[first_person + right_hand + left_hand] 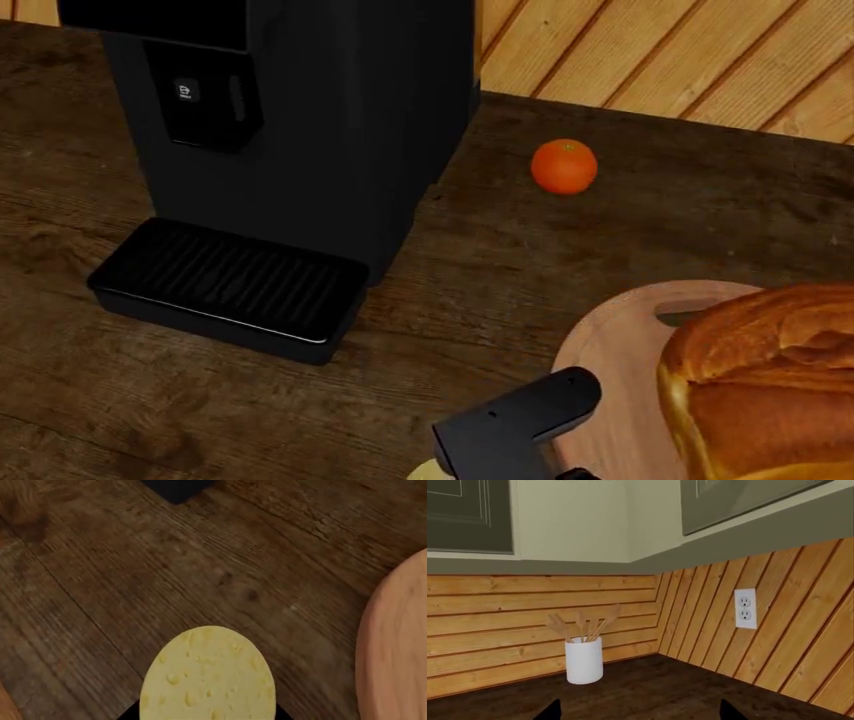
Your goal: Pick up the wedge of cheese and place it on the slice of bread to prepare a simple cheese on bread dish.
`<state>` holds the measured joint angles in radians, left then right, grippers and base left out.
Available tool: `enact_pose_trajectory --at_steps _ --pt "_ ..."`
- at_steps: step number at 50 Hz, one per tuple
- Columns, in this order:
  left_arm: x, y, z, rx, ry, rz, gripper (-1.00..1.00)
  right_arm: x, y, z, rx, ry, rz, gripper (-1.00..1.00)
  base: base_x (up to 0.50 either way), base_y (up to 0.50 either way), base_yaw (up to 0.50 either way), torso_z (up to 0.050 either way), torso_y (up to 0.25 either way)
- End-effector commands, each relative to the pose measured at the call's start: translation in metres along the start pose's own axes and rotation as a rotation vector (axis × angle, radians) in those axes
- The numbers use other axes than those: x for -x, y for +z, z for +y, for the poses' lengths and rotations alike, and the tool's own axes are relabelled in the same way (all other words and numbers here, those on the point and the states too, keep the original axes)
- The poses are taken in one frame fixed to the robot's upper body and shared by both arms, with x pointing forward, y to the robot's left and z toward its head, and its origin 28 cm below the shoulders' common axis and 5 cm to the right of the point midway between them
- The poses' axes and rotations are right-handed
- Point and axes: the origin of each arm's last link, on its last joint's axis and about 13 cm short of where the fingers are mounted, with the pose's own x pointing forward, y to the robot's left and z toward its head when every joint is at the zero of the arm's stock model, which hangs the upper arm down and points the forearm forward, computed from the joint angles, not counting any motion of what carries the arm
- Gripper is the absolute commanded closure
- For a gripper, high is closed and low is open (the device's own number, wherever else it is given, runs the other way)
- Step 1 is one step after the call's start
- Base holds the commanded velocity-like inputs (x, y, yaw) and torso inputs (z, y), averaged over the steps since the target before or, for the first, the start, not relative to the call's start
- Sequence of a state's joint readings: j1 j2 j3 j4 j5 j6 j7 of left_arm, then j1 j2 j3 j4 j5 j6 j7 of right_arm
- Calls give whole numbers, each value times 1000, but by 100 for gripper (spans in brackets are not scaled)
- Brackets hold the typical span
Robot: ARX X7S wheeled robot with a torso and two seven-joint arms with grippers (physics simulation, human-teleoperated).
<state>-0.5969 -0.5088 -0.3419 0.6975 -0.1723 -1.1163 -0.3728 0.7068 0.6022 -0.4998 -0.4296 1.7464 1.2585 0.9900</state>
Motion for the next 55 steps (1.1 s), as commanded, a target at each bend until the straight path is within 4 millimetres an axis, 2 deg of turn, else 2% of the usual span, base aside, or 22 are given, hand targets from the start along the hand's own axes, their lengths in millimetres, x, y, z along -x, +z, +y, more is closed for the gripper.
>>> enact_pose_trajectory --at_steps 1,10,21,33,44,49,50,54,55 --pt "0 0 0 1 -1 -4 -100 12 9 1 37 -48 -59 100 0 0 0 0 0" --pt "0 0 0 3 -3 -5 -100 54 38 -3 60 -130 -227 100 0 0 0 0 0" --pt "0 0 0 2 -5 -1 -100 103 74 -18 8 -202 -399 100 0 0 0 0 0" --pt "0 0 0 2 -9 3 -100 123 100 -48 -57 -352 -443 100 0 0 0 0 0" --pt "0 0 -1 3 -8 -1 -100 141 124 -69 -91 -392 -415 100 0 0 0 0 0" --pt "0 0 -1 4 -8 -2 -100 144 123 -76 -198 -416 -389 100 0 0 0 0 0" --pt "0 0 -1 4 -7 -2 -100 144 122 -77 -180 -494 -350 100 0 0 0 0 0" --pt "0 0 0 4 -7 -2 -100 149 123 -79 -224 -514 -299 100 0 0 0 0 0" --pt "0 0 0 4 -7 -1 -100 150 125 -81 -302 -528 -291 100 0 0 0 0 0"
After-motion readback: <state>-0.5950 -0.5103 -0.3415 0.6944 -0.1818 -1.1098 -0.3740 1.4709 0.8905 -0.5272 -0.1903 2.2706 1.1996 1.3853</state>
